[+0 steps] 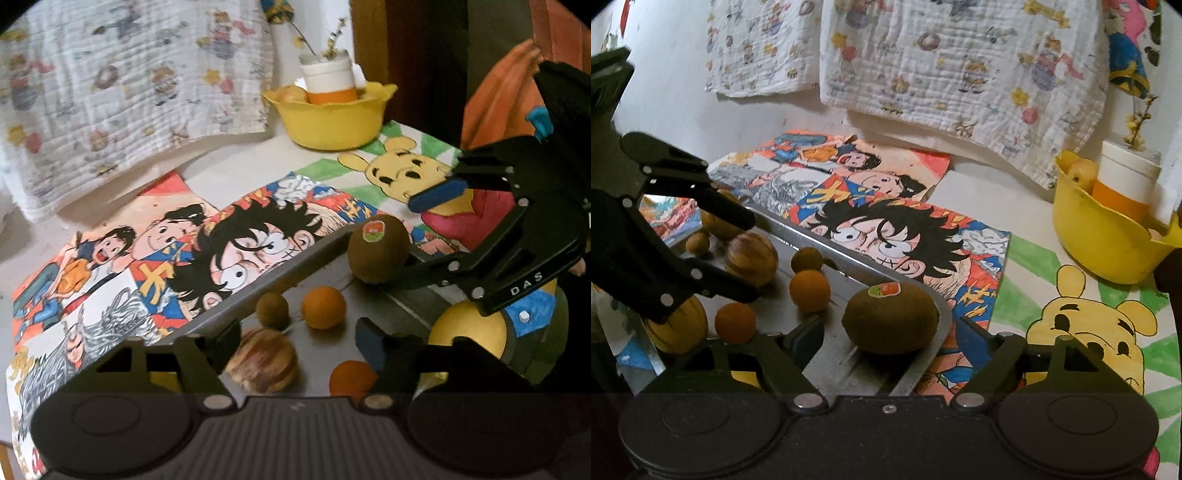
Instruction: Organize fruits
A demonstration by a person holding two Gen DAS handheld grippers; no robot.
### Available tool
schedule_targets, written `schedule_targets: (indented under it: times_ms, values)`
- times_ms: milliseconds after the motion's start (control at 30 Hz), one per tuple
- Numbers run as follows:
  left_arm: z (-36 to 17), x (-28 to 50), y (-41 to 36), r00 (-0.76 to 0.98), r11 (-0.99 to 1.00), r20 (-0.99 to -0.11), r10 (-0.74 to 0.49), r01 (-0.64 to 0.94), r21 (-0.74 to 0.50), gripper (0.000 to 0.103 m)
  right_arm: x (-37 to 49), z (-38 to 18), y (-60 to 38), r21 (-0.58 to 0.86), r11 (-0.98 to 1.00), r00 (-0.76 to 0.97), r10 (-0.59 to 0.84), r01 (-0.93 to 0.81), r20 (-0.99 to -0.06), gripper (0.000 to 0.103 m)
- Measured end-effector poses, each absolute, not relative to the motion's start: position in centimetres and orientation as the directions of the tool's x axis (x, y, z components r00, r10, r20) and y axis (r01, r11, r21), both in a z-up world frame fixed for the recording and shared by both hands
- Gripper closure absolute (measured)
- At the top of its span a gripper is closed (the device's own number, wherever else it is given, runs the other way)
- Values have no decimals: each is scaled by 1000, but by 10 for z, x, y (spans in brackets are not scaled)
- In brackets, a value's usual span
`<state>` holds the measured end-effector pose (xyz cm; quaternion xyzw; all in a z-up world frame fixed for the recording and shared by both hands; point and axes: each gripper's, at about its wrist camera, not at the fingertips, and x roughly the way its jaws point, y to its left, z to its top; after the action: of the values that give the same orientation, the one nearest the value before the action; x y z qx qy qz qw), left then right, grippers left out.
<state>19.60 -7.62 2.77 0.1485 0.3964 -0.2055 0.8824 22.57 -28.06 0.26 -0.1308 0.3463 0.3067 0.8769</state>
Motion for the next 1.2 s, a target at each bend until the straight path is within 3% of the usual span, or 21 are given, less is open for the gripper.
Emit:
schedule_targets:
  times_ms: [167,367,700,900,1200]
  values:
    - [33,187,-64,639,902,-733,-232,423,82,10,213,12,-281,-12,795,606,453,-607,-654,13]
    - [40,172,-48,676,939,-708,-203,340,56,1,197,16,-281,39,824,647,472,-565,-599,6]
    - [49,142,-34,719,973,-674,-166,229,4,0,154,29,-280,69,882,757,438,-467,-484,1]
    - [55,120,-23,773,989,-621,-133,145,-32,0,121,32,-270,12,920,848,366,-391,-385,1]
    - [54,85,-12,826,996,-559,-71,87,3,0,80,33,-250,-43,945,904,295,-323,-311,1]
